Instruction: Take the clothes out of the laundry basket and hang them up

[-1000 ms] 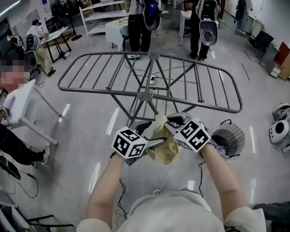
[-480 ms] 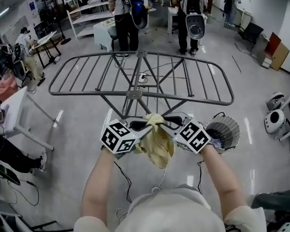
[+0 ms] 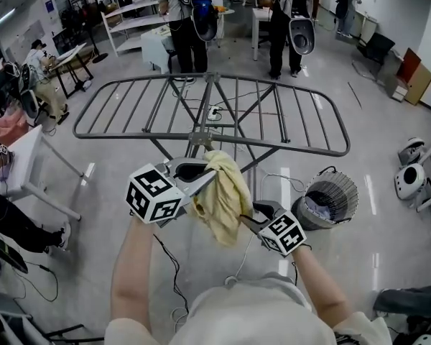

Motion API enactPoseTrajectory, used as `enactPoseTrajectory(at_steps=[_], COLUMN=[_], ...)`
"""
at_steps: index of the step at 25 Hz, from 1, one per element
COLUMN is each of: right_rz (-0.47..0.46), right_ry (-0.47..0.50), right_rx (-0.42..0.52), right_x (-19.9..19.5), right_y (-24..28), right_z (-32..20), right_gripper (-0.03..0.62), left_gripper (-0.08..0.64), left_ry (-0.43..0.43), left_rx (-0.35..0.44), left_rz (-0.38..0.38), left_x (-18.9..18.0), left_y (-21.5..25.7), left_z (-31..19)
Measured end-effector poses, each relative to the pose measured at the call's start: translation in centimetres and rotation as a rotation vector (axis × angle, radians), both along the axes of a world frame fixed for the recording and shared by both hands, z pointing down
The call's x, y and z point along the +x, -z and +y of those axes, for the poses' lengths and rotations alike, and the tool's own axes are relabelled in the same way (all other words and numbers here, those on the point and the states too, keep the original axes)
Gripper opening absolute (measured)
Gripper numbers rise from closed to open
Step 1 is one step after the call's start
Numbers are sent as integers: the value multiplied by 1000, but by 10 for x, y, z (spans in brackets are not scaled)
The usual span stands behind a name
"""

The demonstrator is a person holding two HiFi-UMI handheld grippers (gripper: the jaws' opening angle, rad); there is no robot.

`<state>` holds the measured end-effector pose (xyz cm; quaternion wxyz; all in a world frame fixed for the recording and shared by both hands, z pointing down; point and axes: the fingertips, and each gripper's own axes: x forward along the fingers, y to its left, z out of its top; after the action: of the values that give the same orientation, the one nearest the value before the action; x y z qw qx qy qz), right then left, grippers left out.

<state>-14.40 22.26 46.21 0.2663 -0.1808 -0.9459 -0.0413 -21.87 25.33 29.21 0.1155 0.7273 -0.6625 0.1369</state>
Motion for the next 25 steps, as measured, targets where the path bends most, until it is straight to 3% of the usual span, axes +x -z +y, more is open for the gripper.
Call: enactPoseTrajectory(at_steps=[6,10,15,18,25], right_rz=[17,-22,-148,-201,-266], right_ry=[-79,-122,-143,-117,-109], right_rx=[49,77,147,231,340], right_x=[-10,-15,-29,-41,-56], right_y=[-13,32,125,171,229], right_z=[-30,-79,-121,-124,-124], right_gripper=[11,9,8,8,9], left_gripper=[38,40,40,40,40], left_ry=[46,100,98,88,77], left_rx=[7,-75,-136,-170,-60], left_rz=[-30,-33,46,11,24], left_x=[-21,-48,-61,-62,-76], left_y=[11,-24,-68,-79,-42], left_z=[24,48,58,52,43])
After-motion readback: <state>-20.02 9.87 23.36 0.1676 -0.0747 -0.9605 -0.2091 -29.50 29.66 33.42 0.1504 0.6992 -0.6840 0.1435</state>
